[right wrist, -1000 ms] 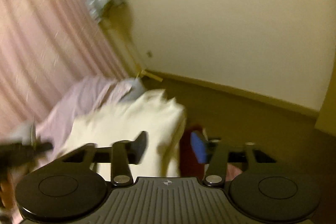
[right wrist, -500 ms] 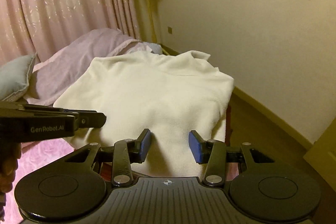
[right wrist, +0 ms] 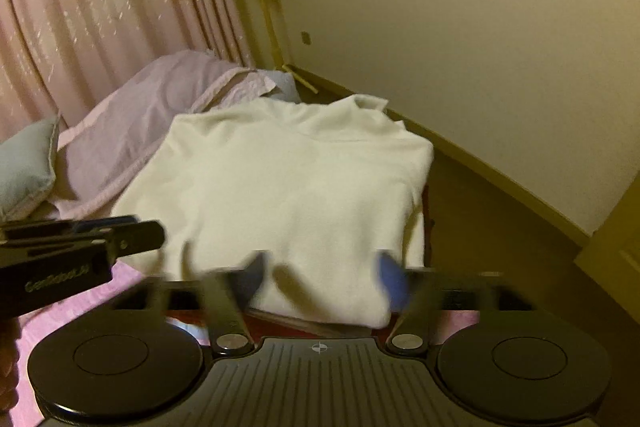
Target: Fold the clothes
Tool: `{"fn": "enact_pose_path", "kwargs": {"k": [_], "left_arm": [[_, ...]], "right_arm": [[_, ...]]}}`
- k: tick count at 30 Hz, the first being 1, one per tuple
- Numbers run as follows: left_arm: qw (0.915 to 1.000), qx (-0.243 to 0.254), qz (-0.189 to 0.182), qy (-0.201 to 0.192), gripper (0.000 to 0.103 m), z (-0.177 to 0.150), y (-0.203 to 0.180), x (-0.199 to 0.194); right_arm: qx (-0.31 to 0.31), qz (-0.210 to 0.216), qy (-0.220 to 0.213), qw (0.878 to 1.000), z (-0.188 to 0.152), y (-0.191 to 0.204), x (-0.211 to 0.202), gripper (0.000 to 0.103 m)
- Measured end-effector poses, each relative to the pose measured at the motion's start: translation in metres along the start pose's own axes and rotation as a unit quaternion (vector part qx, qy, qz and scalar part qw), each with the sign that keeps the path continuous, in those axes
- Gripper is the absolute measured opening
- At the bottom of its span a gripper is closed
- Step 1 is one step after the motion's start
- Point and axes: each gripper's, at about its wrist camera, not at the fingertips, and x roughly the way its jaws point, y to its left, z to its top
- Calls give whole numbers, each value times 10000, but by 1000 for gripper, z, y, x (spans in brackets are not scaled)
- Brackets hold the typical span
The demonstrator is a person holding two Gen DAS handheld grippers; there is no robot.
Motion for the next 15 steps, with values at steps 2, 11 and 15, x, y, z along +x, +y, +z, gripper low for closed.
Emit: {"fn": "enact_pose_path", "kwargs": {"k": [2,11,15], "left_arm": [[9997,19,230,62,28,-1,-2,-12],[9982,115,561,193,34,-37,-13,-62],[9978,148,586,283,36,-60,-15,-84]], "right_arm": [[16,29,-29,10000,-4,1,-12,81],[379,-197,260,9987,-39,6,-55,87],[437,-389,316,9978,-58,12,-81,91]]}}
